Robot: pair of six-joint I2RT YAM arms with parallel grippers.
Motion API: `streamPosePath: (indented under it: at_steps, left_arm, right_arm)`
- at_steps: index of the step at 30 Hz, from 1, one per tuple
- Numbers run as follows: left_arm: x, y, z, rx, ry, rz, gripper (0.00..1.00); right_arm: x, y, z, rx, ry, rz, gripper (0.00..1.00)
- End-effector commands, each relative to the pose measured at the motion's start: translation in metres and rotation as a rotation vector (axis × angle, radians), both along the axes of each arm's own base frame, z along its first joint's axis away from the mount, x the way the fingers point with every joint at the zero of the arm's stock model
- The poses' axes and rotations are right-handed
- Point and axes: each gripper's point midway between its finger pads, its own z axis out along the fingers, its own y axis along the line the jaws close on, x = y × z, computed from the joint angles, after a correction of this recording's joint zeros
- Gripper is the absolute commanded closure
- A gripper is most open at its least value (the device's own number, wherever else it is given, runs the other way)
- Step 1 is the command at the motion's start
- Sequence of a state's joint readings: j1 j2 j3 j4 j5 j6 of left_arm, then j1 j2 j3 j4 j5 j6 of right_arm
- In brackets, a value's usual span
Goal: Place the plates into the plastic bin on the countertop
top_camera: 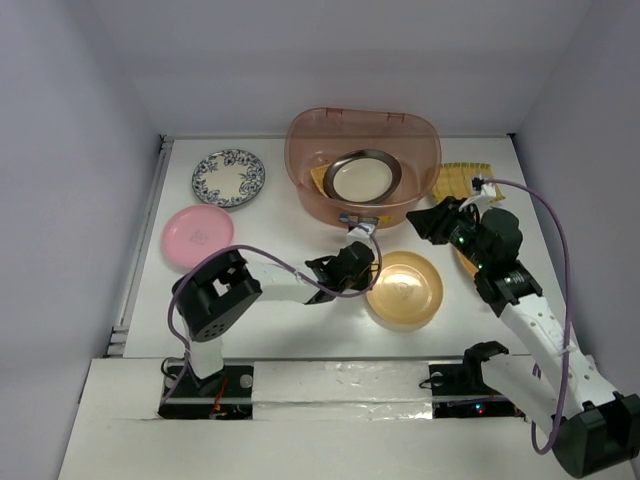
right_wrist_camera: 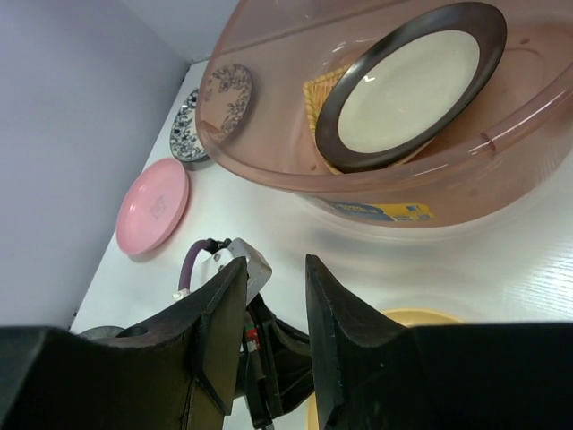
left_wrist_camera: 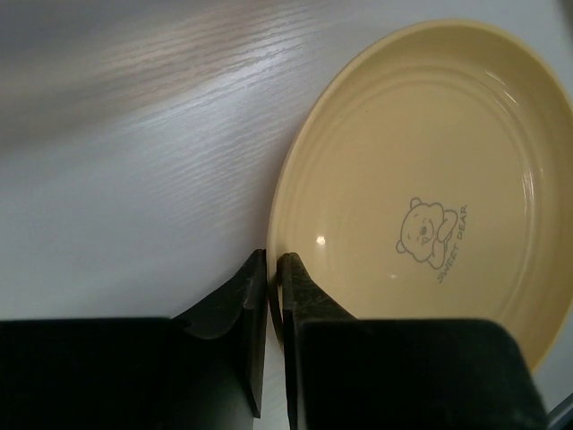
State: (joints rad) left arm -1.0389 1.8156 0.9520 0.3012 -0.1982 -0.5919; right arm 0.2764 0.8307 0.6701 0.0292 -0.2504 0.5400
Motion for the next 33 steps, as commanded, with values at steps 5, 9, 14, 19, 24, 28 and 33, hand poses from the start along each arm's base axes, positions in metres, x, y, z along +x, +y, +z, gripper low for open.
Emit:
streamPosePath:
  at_steps: [5, 9, 14, 19, 24, 28, 33]
  left_arm:
    - [0.002, 0.029, 0.103, -0.079, -0.14, 0.048, 1.0]
    - [0.016, 0.041, 0.189, -0.192, -0.271, 0.099, 1.0]
    - [0.054, 0.073, 0.258, -0.322, -0.375, 0.191, 1.0]
    - [0.117, 0.107, 0.293, -0.354, -0.452, 0.314, 1.0]
    - [0.192, 0.111, 0.274, -0.258, -0.42, 0.375, 1.0]
    - [0.24, 0.107, 0.241, -0.198, -0.36, 0.39, 1.0]
    - [0.274, 0.101, 0.207, -0.173, -0.307, 0.4, 1.0]
  right_arm:
    - [-0.012, -0.016, 0.03, 0.045, -0.081, -0.082, 0.64]
    - [-0.024, -0.057, 0.042, 0.082, -0.129, -0.299, 0.67]
    - [-0.051, -0.079, 0.06, 0.118, -0.203, -0.376, 0.84]
    - [-0.049, -0.074, 0.045, 0.084, -0.154, -0.351, 0.91]
    - [-0.047, -0.064, 0.03, 0.078, -0.12, -0.3, 0.89]
    - [-0.045, -0.065, 0.02, 0.044, -0.087, -0.305, 0.88]
    - [-0.041, -0.068, 0.006, 0.015, -0.044, -0.33, 0.86]
